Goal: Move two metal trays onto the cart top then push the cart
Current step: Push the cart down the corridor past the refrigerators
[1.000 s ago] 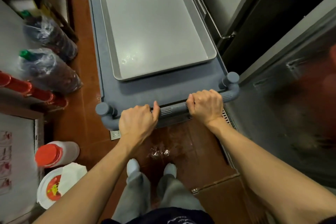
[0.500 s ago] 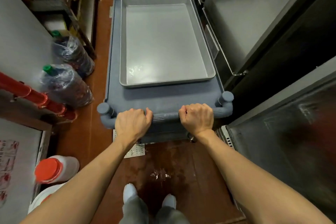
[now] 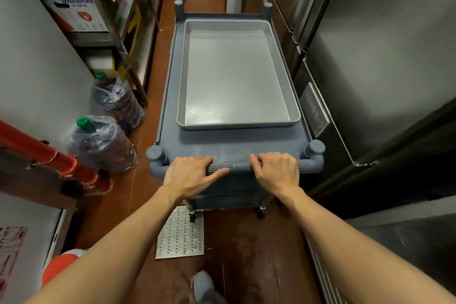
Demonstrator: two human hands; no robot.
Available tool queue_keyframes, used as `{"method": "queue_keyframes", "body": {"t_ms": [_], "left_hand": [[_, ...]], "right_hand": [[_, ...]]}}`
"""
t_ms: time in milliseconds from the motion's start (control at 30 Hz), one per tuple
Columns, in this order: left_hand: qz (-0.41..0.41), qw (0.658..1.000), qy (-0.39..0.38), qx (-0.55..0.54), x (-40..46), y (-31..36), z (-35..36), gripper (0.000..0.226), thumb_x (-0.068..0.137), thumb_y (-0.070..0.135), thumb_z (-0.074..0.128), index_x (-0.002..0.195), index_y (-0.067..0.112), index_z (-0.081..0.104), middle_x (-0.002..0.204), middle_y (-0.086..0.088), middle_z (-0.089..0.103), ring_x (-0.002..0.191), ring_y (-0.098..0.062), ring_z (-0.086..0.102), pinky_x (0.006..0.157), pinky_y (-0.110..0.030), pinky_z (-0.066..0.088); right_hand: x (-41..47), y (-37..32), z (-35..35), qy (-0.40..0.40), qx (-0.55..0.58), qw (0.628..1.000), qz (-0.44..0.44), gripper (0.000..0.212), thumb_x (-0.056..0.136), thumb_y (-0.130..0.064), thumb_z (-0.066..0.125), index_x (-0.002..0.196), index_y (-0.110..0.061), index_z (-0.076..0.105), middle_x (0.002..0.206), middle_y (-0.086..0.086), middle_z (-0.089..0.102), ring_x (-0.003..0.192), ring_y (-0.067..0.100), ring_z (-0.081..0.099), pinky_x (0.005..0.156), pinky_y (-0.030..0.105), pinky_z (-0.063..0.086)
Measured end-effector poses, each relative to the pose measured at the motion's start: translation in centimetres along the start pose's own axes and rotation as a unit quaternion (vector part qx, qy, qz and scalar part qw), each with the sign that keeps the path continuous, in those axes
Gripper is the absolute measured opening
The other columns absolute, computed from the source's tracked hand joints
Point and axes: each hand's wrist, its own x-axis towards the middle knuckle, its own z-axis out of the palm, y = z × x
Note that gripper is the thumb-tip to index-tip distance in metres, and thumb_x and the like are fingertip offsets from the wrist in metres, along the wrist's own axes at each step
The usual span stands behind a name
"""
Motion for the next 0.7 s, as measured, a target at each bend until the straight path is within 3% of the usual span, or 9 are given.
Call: {"method": "queue_keyframes", "body": {"t_ms": [167, 300, 433, 700], "left_hand": [[0.039, 0.999, -0.011, -0.011, 5.2, -3.2, -0.2, 0.062, 0.078, 0.089, 0.016, 0.076, 0.031, 0.038, 0.082, 0.001, 0.069, 0.072, -0.022, 0.064, 0.058, -0.034, 0.042], [0.054, 0.998, -0.015, -0.003, 9.6, -4.1, -0.3, 0.061, 0.078, 0.088, 0.011, 0.078, 0.032, 0.037, 0.081, 0.000, 0.069, 0.072, -0.024, 0.065, 0.056, -0.034, 0.038], [0.050, 0.999, 0.009, 0.017, 13.7, -6.4, -0.2, 0.061, 0.080, 0.087, 0.011, 0.077, 0.032, 0.036, 0.076, 0.002, 0.069, 0.067, -0.022, 0.064, 0.055, -0.034, 0.038], [0.031, 0.999, -0.033, 0.012, 23.0, -12.6, -1.1, 0.061, 0.077, 0.091, 0.010, 0.081, 0.035, 0.034, 0.086, 0.003, 0.070, 0.082, -0.024, 0.066, 0.064, -0.038, 0.044]], "right_hand": [[5.9, 1.3, 0.6, -0.056, 0.019, 0.993, -0.101, 0.056, 0.092, -0.065, 0.025, 0.079, -0.022, 0.059, 0.080, -0.001, 0.065, 0.079, 0.021, 0.056, 0.073, 0.040, 0.040], [10.4, 3.1, 1.0, -0.100, 0.008, 0.989, -0.109, 0.065, 0.089, -0.073, 0.018, 0.087, -0.023, 0.059, 0.089, -0.003, 0.063, 0.087, 0.019, 0.052, 0.079, 0.040, 0.039], [15.2, 3.4, 1.6, -0.147, 0.044, 0.981, -0.117, 0.071, 0.081, -0.082, 0.017, 0.094, -0.024, 0.055, 0.093, -0.003, 0.063, 0.088, 0.020, 0.056, 0.079, 0.041, 0.039], [25.4, 2.8, 4.7, -0.093, 0.068, 0.983, -0.143, 0.063, 0.082, -0.079, 0.023, 0.083, -0.023, 0.050, 0.082, 0.000, 0.063, 0.079, 0.025, 0.059, 0.065, 0.038, 0.031]]}}
